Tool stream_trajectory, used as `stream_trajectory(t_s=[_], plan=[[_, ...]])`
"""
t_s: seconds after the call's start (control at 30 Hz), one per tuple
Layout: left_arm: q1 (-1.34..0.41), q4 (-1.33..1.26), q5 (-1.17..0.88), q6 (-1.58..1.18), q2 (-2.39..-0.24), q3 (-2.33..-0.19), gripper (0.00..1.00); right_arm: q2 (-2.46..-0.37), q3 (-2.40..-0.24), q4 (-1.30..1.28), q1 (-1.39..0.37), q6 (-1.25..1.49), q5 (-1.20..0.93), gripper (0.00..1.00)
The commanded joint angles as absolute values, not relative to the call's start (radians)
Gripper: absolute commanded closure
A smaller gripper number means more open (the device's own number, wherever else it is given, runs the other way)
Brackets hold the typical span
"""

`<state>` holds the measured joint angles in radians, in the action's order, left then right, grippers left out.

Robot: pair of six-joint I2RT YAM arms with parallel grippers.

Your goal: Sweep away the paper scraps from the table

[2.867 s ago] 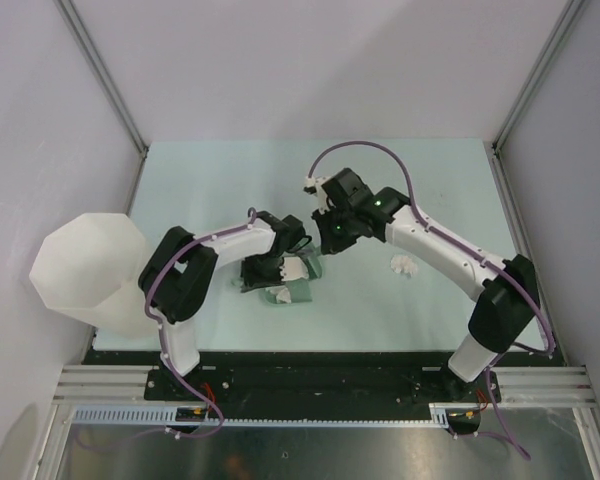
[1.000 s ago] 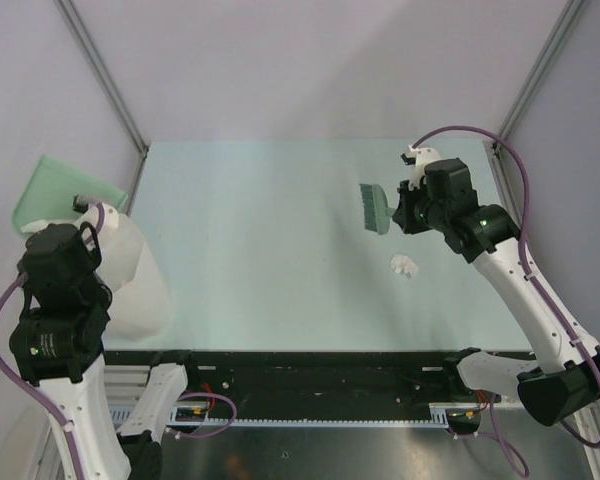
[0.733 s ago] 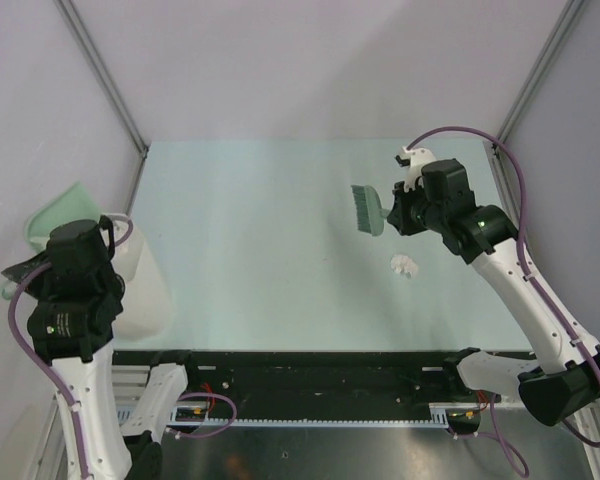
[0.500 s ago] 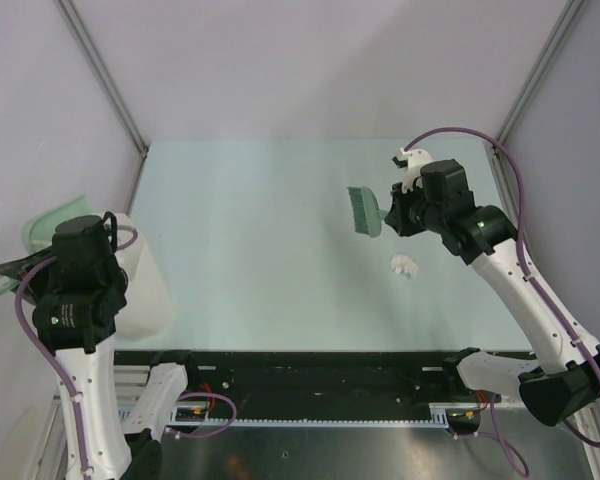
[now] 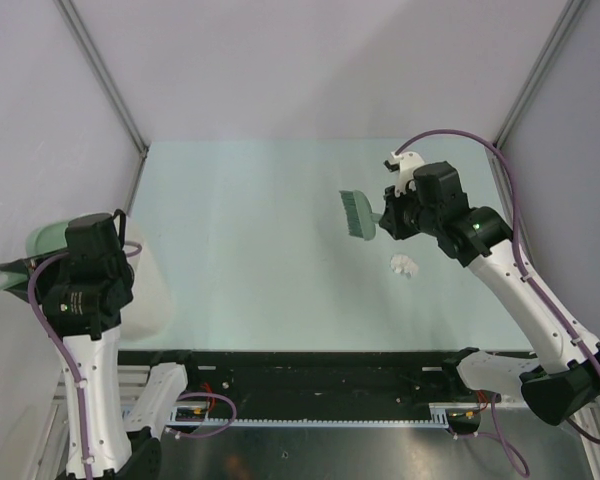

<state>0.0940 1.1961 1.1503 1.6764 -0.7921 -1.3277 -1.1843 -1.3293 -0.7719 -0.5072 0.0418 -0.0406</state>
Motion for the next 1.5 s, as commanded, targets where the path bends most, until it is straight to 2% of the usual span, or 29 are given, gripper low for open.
stream_trajectory(t_s=[0.0,0.27,0.4,0.53,0.67,0.77,0.93,1.03,1.17,1.3,1.47], plan=[[0.100,1.169,1.186,1.678,-0.811,-1.376,0.96,-1.178,-1.333,-0.730,-0.509,0.031,-0.002,1.00],[0.091,1.118,1.082,1.621,-0.916,-1.669,0.96,-1.186,-1.335,-0.833,-0.496,0.029,0.374,1.00],[0.092,1.011,1.048,1.631,-0.934,-1.715,1.00,-1.219,-1.335,-0.922,-0.483,0.044,0.543,1.00],[0.091,0.863,0.994,1.667,-0.940,-1.729,1.00,-1.259,-1.335,-1.020,-0.465,0.072,0.601,1.00],[0.091,0.856,0.739,1.563,-0.950,-1.776,1.00,-1.311,-1.335,-1.110,-0.431,0.094,0.588,1.00],[0.084,0.861,0.602,1.464,-0.933,-1.676,1.00,-1.357,-1.333,-1.130,-0.419,0.100,0.528,1.00],[0.009,0.870,0.623,1.335,-0.927,-1.413,1.00,-1.445,-1.335,-1.124,-0.432,0.095,0.332,1.00],[-0.121,0.910,0.626,1.216,-0.948,-1.388,1.00,-1.457,-1.336,-1.062,-0.485,0.071,0.183,1.00],[-0.283,1.035,0.569,1.040,-1.037,-1.457,1.00,-1.439,-1.339,-0.922,-0.571,0.067,-0.042,1.00],[-0.396,1.150,0.463,0.904,-1.144,-1.451,1.00,-1.421,-1.354,-0.874,-0.575,0.087,-0.029,1.00],[-0.532,1.213,0.251,0.793,-1.267,-1.284,1.00,-1.396,-1.394,-0.919,-0.569,0.095,0.118,1.00]])
